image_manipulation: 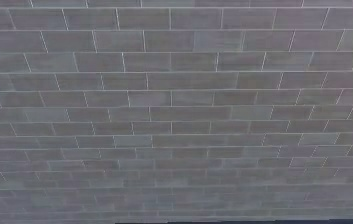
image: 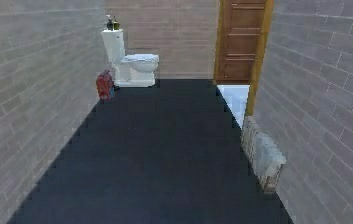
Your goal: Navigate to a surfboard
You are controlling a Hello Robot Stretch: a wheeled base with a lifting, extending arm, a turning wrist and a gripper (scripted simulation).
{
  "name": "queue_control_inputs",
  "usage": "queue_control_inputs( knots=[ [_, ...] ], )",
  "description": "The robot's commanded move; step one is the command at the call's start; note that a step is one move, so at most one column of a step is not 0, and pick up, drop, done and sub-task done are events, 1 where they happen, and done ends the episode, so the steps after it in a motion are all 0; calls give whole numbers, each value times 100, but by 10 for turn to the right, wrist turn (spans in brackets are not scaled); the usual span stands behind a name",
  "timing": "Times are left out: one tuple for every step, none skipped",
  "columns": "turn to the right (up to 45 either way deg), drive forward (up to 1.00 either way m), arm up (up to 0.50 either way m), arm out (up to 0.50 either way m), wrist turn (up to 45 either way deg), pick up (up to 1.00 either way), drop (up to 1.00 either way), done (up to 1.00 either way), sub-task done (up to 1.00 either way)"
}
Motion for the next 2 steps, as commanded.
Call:
queue_control_inputs(
  knots=[
    [0, 100, 0, 0, 0, 0, 0, 0, 0],
    [0, 85, 0, 0, 0, 0, 0, 0, 0]
  ],
)
